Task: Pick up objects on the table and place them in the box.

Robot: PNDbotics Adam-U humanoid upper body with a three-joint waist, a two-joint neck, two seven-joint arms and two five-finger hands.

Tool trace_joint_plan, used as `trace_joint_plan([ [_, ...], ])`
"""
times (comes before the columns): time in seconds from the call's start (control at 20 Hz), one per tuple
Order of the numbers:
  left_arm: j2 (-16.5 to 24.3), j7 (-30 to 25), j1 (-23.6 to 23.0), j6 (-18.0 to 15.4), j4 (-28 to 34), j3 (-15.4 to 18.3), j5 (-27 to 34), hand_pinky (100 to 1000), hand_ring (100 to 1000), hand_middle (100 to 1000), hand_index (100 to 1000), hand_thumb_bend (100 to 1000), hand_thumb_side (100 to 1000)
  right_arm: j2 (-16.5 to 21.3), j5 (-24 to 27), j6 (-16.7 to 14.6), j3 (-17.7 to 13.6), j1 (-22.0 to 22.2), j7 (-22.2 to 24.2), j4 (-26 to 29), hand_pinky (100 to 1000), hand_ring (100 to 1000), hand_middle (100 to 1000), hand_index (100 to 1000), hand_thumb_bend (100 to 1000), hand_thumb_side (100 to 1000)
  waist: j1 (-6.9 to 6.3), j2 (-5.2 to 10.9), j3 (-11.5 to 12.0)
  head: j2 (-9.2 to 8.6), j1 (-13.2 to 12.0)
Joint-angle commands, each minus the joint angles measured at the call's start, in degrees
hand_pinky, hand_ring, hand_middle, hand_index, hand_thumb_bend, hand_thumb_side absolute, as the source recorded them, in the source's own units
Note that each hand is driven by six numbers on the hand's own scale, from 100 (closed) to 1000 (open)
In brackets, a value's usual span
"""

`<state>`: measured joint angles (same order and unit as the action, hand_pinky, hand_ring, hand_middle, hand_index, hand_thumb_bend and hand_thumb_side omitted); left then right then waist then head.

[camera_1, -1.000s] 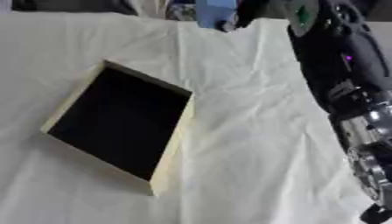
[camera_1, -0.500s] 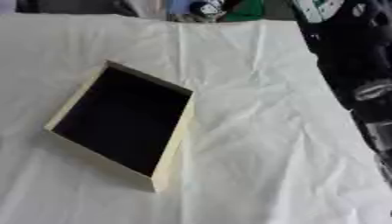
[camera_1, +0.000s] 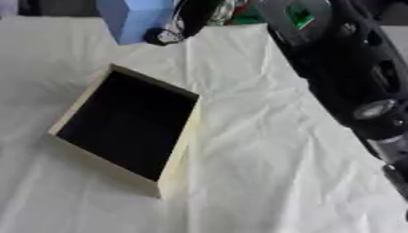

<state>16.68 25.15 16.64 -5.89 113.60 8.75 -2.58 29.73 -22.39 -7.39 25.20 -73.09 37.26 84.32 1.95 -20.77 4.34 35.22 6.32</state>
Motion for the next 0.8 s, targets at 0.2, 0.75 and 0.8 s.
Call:
trace_joint_plan([
  [0.2,0.83,0.54,0.59,-0.14,0.99,0.38,-0.03,690,505,422,714,286,116,-0.18,2.25,1.67,2.43,0.43,1.96,2.04,785,739,538,735,159,149,0.47,2.32,0.27,0.55,0.24],
  [0.75,0.75,0.58,0.84,-0.14,0.99,0.40,-0.08,690,504,421,714,287,115,1.86,2.17,3.54,6.09,3.71,0.91,8.29,788,749,556,744,202,154,0.64,1.85,0.19,0.34,-0.43],
  [0.8,0.75,0.55,0.85,-0.14,0.99,0.38,-0.09,690,504,421,713,287,116,1.90,1.75,3.62,6.37,3.78,1.08,8.25,791,755,566,749,216,155,0.66,1.84,0.17,0.33,-0.44],
])
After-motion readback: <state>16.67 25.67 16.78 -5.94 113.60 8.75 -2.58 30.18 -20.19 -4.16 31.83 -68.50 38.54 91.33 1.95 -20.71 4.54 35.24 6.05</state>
